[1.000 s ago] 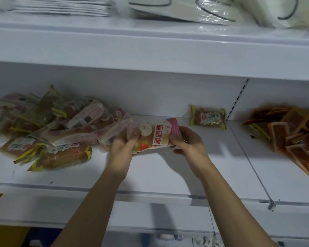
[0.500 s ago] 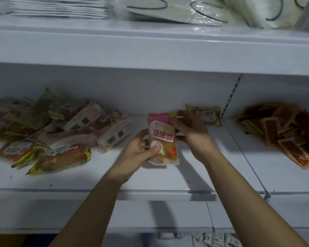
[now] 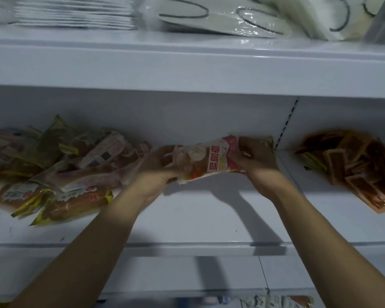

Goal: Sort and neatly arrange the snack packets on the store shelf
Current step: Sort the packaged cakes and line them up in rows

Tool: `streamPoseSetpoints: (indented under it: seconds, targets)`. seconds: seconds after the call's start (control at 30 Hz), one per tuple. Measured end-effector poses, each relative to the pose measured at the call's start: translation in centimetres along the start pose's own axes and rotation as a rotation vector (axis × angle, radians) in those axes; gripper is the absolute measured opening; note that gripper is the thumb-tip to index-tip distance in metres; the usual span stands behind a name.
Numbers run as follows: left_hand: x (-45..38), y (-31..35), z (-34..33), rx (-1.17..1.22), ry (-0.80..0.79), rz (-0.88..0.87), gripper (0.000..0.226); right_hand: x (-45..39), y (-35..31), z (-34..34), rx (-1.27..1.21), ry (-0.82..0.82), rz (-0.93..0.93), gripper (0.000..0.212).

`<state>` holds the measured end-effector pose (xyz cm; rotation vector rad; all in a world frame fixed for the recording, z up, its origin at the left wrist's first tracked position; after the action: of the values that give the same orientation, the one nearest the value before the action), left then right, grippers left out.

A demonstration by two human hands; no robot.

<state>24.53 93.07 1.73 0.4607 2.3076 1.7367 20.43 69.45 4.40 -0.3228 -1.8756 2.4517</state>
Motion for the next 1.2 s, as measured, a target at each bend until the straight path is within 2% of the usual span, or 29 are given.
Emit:
streamPoseSetpoints:
  seconds: [0.03,0.1,0.17,0.23,0.3,0.37,0.47,0.57,0.77,0.97,1.07,1.2]
  targets:
    - [-0.2,-0.8,-0.1,-0.063,0.017,-0.004,0.061,-0.3,1.2,-0.1,0.028,0.025,-0.041,0.019]
    - [-2.4,-1.8,1.3,-0.328,0.184,-0.044,0.046,-1.7,4.3,-0.5,0.075,0.076,-0.135,0.020]
    - [-5.0,-1.7,1.6,-0.635,0.281,-0.087,0.047,-3.3,6.1,-0.6,0.195,0.149,-0.156,0.023]
    - [-7.8,-2.0,0.7,-0.754,0.278,-0.120,0.053,-5.3,6.7,-0.3,0.382,0.252,-0.128,0.039]
    - [-9.8,-1.9,-0.1,-0.779,0.318,-0.161,0.046,-6.7,6.3,0.5,0.446,0.392,-0.094,0.039]
    - [-11.3,-2.1,0.5,-0.737,0.405,-0.198,0.043,-7.7,5.8,0.4,0.476,0.437,-0.080,0.030]
    - [-13.9,-4.4,1.9,-0.650,0.431,-0.161,0.056,-9.6,6.3,-0.1,0.570,0.420,-0.095,0.025]
    - [-17.0,-8.2,4.9,-0.620,0.449,-0.146,0.051,-10.5,7.5,-0.8,0.585,0.375,-0.099,0.026]
    - [-14.3,-5.7,1.5,-0.549,0.431,-0.208,0.035,-10.5,8.7,-1.8,0.638,0.342,-0.095,0.027]
    - [-13.6,-5.5,0.8,-0.605,0.418,-0.237,0.049,-10.3,8.0,-1.3,0.700,0.328,-0.065,0.025]
    - [-13.2,-5.5,0.6,-0.653,0.419,-0.195,0.046,-9.8,7.8,-0.6,0.654,0.311,-0.061,0.028]
    - [-12.7,-4.7,0.0,-0.726,0.412,-0.201,0.044,-8.7,7.1,0.4,0.679,0.304,-0.036,0.023]
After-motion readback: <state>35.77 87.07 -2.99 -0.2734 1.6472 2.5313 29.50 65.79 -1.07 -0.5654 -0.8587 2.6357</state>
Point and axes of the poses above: each hand's wrist, its own x-axis away from the middle knuckle, its own z-axis out of the back of the hand, y = z × x, the point moved 9 cm from there along -x, towards the middle knuckle, and after that the axes turned 10 degrees about x, right-handed, at the moved point
